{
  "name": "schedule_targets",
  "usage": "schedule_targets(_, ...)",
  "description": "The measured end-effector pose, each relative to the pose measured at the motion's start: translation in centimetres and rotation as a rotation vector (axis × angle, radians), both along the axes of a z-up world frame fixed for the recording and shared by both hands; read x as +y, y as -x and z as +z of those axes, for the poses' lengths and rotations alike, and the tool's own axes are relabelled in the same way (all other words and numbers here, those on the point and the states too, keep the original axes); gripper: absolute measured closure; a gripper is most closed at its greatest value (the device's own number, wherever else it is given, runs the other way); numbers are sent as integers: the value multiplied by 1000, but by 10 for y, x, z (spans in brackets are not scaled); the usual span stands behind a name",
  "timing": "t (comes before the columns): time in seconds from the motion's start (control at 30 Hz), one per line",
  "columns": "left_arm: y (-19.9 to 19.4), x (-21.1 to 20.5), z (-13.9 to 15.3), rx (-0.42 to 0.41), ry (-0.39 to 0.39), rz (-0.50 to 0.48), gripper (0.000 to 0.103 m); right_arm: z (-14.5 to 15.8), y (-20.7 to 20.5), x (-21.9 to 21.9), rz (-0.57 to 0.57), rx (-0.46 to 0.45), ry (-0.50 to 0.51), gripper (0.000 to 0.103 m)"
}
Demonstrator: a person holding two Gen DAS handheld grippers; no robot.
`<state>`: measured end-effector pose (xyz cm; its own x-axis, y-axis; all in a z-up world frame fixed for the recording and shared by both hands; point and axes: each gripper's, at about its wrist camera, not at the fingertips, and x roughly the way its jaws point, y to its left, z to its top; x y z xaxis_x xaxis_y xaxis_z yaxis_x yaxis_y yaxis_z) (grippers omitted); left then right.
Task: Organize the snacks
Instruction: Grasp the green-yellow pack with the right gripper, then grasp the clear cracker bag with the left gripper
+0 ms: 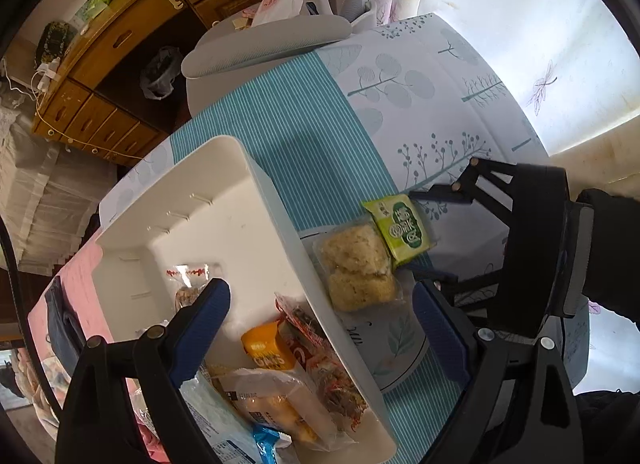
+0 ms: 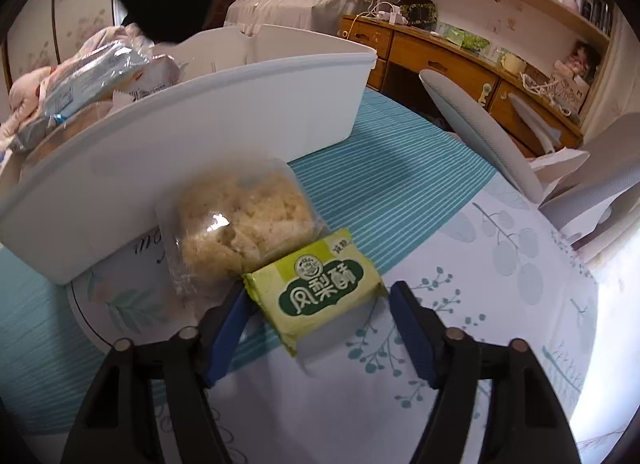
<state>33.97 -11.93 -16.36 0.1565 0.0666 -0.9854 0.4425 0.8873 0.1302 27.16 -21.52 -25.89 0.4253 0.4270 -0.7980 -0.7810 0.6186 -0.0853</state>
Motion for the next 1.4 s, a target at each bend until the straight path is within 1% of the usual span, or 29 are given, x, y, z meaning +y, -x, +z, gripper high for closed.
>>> schedule_targets(0.07, 2, 0, 0, 3, 0, 2, 11, 1, 0, 0, -13, 10, 2, 49)
schedule_targets(0.1, 3, 1, 0, 4, -2, 3, 11, 1, 0, 0, -15, 20, 2, 53)
schedule_targets(0.23, 6, 3, -1, 8, 6, 15, 11, 2, 0, 1, -50, 74, -2, 65)
schedule_targets(0.37, 7, 6, -3, 14, 13, 60, 11, 3, 2, -1, -115, 105, 19, 67)
schedule_targets(0.5, 7, 12, -3, 32, 81, 147, 11, 5, 11, -8, -178, 152, 25, 68)
schedule_targets(0.67, 8, 10, -8, 50, 146, 271, 11, 9, 20, -25, -284, 243, -16, 68)
schedule_targets(0.77, 12, 4, -13, 34, 158, 335, 11, 10, 24, -35, -374, 297, -20, 68)
schedule_targets(0.83, 18, -3, -17, 23, 159, 363, 11, 12, 26, -45, -439, 340, -51, 68)
schedule_targets(0.87, 20, -7, -20, 17, 149, 381, 11, 14, 27, -50, -467, 360, -70, 68)
schedule_targets(0.93, 25, -16, -27, 3, 101, 418, 11, 18, 30, -61, -522, 386, -96, 69)
schedule_targets(1.03, 34, -35, -36, -32, 55, 434, 11, 23, 38, -81, -608, 412, -127, 69)
schedule_targets(1.07, 36, -40, -39, -47, 27, 438, 11, 24, 40, -88, -634, 421, -141, 69)
schedule_targets(1.13, 39, -52, -47, -71, -54, 450, 11, 25, 46, -104, -686, 444, -165, 69)
schedule_targets(1.2, 40, -59, -53, -89, -109, 470, 11, 25, 54, -116, -717, 463, -176, 69)
schedule_targets(1.27, 40, -65, -64, -112, -188, 502, 11, 26, 61, -127, -734, 470, -177, 70)
schedule_targets(1.4, 39, -70, -84, -133, -306, 566, 11, 29, 76, -142, -753, 483, -158, 70)
